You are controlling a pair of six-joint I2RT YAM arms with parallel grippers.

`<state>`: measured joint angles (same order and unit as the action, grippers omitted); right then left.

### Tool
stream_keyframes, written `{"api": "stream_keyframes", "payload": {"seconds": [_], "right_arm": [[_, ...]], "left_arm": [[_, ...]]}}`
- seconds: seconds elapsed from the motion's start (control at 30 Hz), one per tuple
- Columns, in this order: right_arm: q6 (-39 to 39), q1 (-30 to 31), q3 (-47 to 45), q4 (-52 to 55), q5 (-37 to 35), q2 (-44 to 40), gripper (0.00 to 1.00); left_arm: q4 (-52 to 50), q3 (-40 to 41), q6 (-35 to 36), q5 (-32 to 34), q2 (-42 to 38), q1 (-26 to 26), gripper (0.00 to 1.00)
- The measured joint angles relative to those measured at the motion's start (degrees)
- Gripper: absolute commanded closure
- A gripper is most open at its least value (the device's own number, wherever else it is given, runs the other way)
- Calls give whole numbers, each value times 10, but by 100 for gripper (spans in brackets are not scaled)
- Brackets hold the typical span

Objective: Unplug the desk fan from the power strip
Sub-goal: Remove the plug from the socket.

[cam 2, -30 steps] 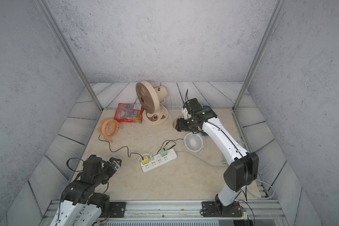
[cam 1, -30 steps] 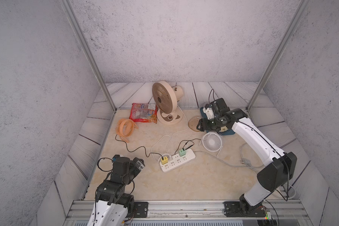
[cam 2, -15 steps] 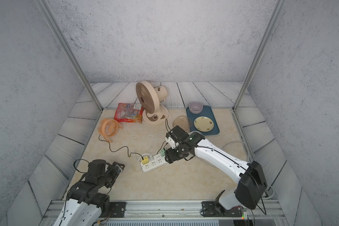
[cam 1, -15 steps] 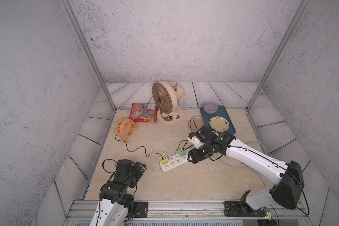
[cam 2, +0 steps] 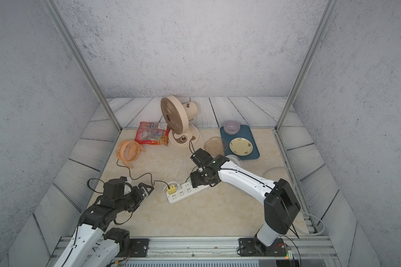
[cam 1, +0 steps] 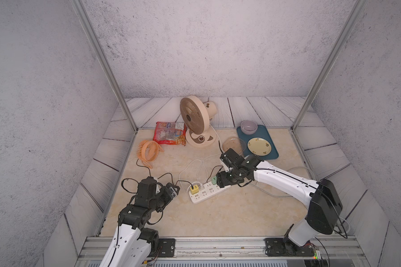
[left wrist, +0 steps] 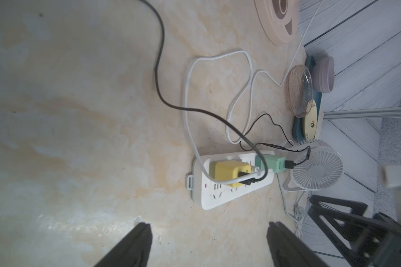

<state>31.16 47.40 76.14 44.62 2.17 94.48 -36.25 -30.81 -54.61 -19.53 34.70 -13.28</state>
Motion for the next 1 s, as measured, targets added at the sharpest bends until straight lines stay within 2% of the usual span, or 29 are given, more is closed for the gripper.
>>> {"api": "stream_keyframes", "payload": {"seconds": [0.3, 0.43, 0.67, 1.0], "right_arm": [[-28, 0, 61, 8, -21, 75, 18], [-38, -4, 78, 10, -23, 89, 21], [-49, -11, 96, 22, -39, 107, 41], [-53, -21, 128, 24, -33, 108, 68]], "left_arm": [[-6, -71, 53, -6, 53, -9, 17], [-15, -92, 61, 9, 60, -25, 18], [-34, -105, 62, 49, 67, -59, 19], [-37, -109, 62, 65, 86, -68, 19]]}}
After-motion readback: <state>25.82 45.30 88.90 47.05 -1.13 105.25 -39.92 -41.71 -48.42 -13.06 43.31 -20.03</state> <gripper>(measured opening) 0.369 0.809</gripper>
